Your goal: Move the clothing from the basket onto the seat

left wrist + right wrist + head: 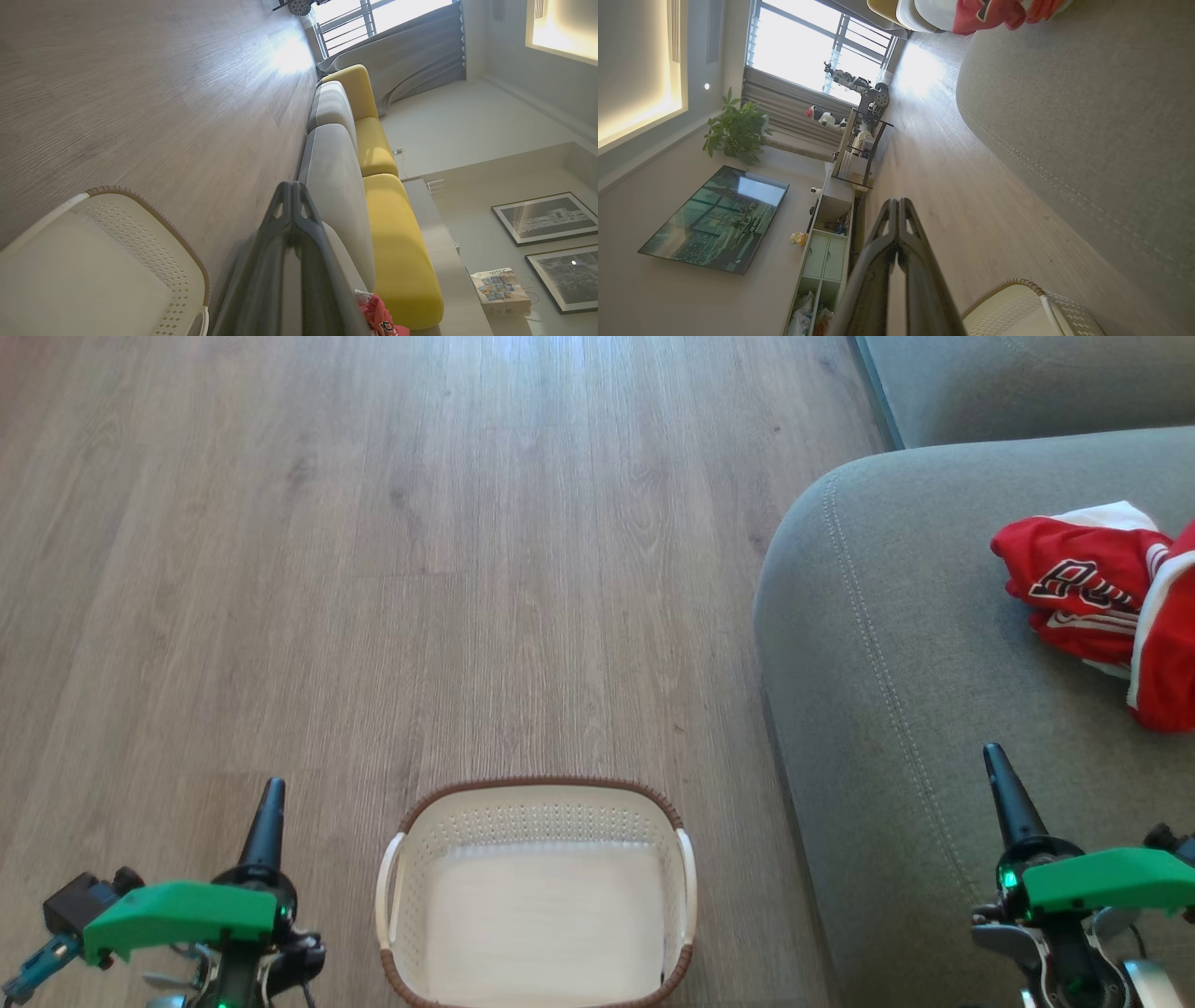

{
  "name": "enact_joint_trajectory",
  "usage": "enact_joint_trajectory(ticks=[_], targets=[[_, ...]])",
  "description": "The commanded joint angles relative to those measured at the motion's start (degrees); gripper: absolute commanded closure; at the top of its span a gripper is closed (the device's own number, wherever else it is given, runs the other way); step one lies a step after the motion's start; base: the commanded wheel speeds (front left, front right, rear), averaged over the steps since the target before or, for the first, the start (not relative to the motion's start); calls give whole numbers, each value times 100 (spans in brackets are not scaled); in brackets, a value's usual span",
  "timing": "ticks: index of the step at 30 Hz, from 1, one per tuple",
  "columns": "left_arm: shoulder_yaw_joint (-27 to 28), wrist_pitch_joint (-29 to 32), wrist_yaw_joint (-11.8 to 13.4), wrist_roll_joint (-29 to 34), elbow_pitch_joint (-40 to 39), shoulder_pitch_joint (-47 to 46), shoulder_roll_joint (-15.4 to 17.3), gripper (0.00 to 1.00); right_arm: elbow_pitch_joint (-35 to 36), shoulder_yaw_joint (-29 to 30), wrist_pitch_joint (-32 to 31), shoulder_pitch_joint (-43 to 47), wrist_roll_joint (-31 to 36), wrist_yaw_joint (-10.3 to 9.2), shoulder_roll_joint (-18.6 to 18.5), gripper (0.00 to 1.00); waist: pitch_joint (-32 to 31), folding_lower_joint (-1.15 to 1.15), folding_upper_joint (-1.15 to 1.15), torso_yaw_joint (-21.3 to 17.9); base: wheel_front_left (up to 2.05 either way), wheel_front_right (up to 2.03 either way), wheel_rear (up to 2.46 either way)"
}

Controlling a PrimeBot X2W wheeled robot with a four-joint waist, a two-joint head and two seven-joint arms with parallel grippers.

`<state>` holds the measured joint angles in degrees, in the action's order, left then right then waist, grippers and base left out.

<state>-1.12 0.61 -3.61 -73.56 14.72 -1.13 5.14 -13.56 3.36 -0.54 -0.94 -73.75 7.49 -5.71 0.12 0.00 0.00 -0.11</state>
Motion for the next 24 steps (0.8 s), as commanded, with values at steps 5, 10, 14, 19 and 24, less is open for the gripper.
enact_joint_trajectory(ticks=[5,10,14,19,24], targets=[[269,103,-109,-313,-153,-375,-10,100,131,-7,-108,-335,-326,0,9,100,1,0,0,2,0,0,0],[370,203,-167,-634,-135,-402,-54,100,95,48,-198,-373,-651,0,56,100,2,0,0,3,0,0,0],[438,270,-205,-848,-123,-420,-82,100,71,84,-259,-398,-867,0,88,100,3,0,0,5,0,0,0],[523,353,-253,-1116,-107,-443,-118,100,41,130,-335,-430,-1137,0,127,100,3,0,0,6,0,0,0],[607,435,-301,-1382,-92,-465,-154,100,11,175,-410,-462,-1405,0,167,100,4,0,0,8,0,0,0]])
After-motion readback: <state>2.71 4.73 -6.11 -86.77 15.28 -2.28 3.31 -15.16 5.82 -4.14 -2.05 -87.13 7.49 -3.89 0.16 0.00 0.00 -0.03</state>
